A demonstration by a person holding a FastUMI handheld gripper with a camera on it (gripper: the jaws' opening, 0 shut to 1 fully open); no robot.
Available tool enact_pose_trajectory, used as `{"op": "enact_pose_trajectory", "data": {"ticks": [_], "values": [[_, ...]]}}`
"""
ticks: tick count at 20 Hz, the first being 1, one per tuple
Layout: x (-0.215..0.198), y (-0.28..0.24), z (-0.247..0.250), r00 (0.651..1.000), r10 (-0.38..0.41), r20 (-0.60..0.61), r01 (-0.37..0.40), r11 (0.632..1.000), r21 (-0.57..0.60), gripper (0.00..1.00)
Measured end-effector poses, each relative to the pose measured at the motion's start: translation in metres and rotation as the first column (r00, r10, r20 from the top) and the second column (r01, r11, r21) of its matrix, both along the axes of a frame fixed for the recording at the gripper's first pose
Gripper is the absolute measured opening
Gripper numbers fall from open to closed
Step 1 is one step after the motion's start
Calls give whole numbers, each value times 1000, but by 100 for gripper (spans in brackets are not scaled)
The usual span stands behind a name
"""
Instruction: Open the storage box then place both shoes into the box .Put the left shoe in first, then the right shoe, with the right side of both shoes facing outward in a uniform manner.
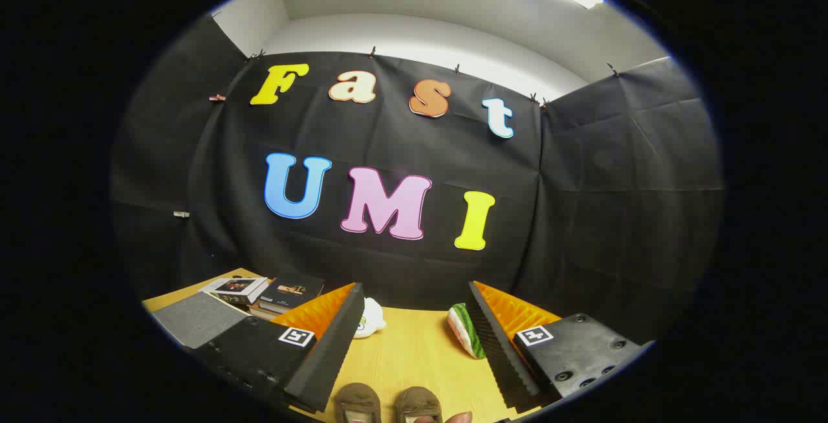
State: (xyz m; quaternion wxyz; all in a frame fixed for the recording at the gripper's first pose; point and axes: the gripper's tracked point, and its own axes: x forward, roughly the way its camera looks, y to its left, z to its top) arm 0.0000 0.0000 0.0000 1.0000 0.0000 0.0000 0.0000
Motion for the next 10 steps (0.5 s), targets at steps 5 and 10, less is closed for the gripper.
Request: {"op": "enact_pose_trajectory", "data": {"ticks": [5,10], "values": [[0,2,-5,1000,-1,-16,0,1000,-11,97],[1,0,-10,1000,-9,-29,8,1000,-18,97]]}}
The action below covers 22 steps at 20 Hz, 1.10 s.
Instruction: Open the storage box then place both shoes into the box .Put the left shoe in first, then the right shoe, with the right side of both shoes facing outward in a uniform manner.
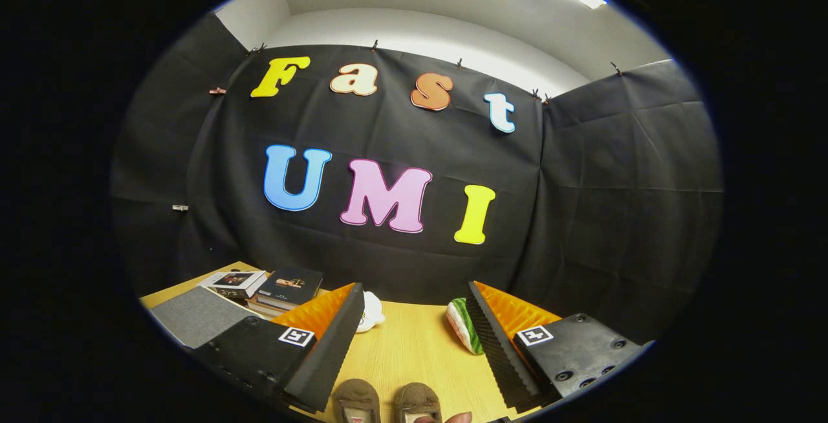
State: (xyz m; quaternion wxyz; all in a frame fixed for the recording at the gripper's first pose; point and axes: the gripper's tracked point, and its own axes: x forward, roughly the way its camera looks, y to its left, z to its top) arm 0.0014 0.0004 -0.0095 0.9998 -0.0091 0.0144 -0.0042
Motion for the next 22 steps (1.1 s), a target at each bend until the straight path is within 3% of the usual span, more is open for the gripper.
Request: {"op": "enact_pose_trajectory", "data": {"ticks": [14,22], "values": [[6,6,-12,999,-2,-32,2,1000,12,97],[11,54,-36,971,203,-130,-175,964,198,97]]}}
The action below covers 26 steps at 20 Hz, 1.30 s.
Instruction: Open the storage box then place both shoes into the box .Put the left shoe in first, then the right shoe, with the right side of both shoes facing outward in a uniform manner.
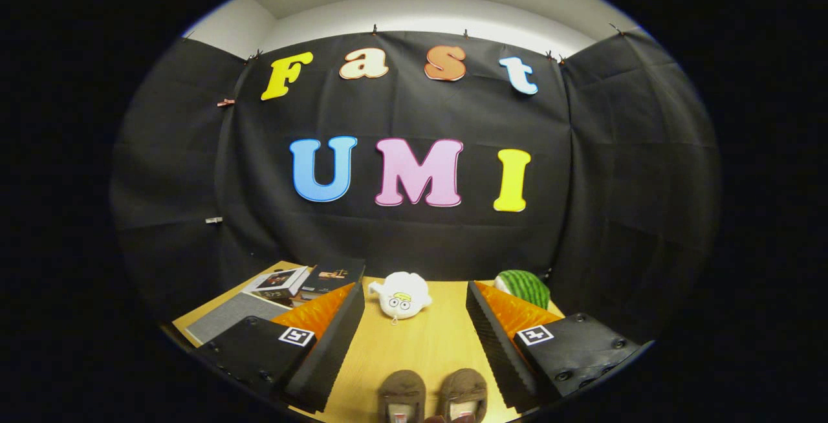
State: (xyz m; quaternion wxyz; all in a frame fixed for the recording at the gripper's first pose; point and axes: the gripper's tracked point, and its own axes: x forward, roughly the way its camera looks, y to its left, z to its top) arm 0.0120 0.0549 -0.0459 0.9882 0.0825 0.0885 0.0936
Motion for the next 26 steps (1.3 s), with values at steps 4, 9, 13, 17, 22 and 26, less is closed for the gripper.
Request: {"op": "enact_pose_trajectory", "data": {"ticks": [4,9,13,17,22,26], "values": [[1,38,-29,984,142,-110,-127,983,131,98],[-6,88,-80,893,338,-296,-225,906,358,98],[-18,134,-107,776,511,-369,-252,788,561,98],[-35,173,-137,635,654,-411,-229,668,708,98],[-66,209,-177,462,767,-445,-140,558,818,98],[-74,225,-188,403,811,-425,-40,479,877,97]]}}
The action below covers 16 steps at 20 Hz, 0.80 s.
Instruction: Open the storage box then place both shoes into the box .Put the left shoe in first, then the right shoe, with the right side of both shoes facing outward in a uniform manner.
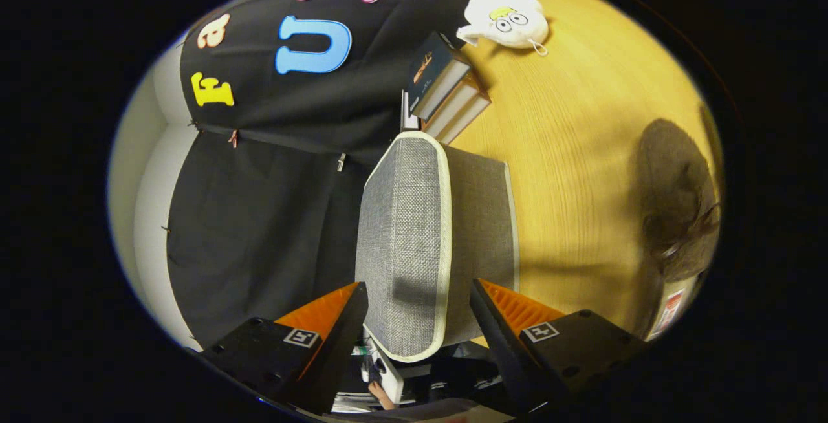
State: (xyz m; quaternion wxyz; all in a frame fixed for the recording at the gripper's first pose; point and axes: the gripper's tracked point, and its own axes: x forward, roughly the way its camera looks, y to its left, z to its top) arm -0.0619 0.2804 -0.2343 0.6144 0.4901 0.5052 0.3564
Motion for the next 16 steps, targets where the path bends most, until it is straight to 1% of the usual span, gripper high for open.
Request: {"op": "enact_pose_trajectory", "data": {"ticks": [6,7,8,9,10,11,13,14,15,16], "values": [[-1,21,3,996,9,-93,0,995,96,96],[-1,20,0,995,2,-99,7,996,87,93],[-2,22,1,993,12,-120,0,995,101,69],[-4,21,4,989,22,-145,-4,992,123,68],[-9,19,6,987,38,-157,-17,990,137,58],[-6,15,9,987,25,-160,-2,989,145,45],[2,7,21,994,-16,-104,32,987,155,20],[2,8,30,997,-18,-74,30,985,167,9],[1,7,35,999,-9,-54,18,986,164,5],[0,7,41,1000,-2,-29,7,987,158,5]]}}
